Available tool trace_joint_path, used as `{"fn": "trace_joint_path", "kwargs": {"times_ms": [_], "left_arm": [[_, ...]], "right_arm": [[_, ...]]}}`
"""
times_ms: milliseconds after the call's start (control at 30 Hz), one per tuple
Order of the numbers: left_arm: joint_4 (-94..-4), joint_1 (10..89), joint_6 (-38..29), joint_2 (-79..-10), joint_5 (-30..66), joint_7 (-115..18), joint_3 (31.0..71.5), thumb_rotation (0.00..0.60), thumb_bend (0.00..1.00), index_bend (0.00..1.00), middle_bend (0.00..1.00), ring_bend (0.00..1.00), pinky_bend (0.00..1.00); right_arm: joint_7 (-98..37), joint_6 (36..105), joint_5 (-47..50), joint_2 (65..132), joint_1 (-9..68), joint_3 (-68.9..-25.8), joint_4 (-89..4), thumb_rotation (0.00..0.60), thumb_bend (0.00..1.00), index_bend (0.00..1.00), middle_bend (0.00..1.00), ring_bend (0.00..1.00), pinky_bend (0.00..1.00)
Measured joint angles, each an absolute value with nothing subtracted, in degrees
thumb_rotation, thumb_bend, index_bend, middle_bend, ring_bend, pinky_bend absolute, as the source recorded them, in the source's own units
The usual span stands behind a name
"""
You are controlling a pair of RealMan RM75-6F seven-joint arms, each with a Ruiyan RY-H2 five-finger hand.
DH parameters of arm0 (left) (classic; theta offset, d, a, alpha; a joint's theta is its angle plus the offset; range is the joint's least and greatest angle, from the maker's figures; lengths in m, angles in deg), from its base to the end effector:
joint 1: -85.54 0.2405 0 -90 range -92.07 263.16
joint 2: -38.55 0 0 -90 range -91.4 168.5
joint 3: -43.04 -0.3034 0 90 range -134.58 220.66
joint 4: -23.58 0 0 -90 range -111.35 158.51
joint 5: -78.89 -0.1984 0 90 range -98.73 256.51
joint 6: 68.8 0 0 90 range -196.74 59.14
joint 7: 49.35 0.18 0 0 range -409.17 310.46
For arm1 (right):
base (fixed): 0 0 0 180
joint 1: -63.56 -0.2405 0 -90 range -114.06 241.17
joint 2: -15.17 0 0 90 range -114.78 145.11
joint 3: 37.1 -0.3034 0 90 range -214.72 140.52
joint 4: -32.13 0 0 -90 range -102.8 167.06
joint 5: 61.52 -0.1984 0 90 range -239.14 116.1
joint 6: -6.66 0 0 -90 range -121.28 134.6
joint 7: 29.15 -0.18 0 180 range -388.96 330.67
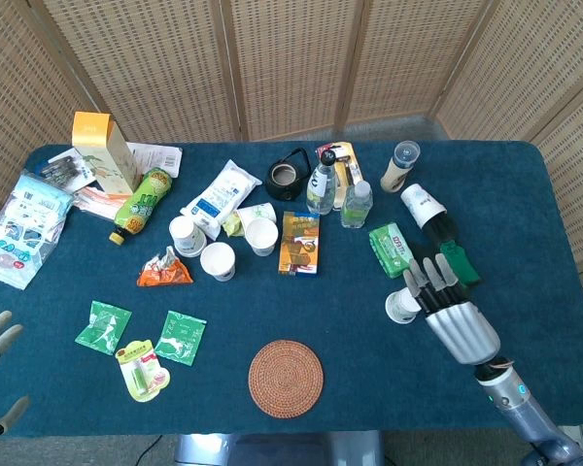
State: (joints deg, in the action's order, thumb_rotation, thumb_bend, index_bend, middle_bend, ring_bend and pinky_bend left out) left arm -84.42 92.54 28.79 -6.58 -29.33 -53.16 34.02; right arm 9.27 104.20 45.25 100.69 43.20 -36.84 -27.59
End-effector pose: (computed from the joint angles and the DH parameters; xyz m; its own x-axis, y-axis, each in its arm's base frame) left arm -0.2772 0.1111 0.2560 0.3501 0.0826 0.9331 0.9301 -0.1485 -0.3359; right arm -0.2782 -0.2846 0.0905 0.7547 0.5744 0.3170 -0.2137 -0.2416 0.9465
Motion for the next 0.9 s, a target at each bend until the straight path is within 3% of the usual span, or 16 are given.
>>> {"fn": "trace_joint_path", "kwargs": {"times_ms": [433, 900], "left_arm": [[-84.6, 92.4, 28.3, -6.5, -29.5, -52.9, 33.7, 0.600, 0.33, 0.00, 0.00, 0.00, 0.00], [-85.1, 92.0, 27.2, -6.8, -27.9, -52.0, 34.2, 0.600, 0.33, 0.00, 0.00, 0.00, 0.00]], "right_arm": [[-15.6, 102.4, 35.9, 92.3, 46.6, -37.9, -45.7, 0.600, 0.27, 0.10, 0.00, 0.00, 0.04], [-17.5, 98.7, 21.4, 86.1, 53.2, -40.1, -61.2, 0.565, 0.11, 0.03, 0.00, 0.00, 0.00]]}}
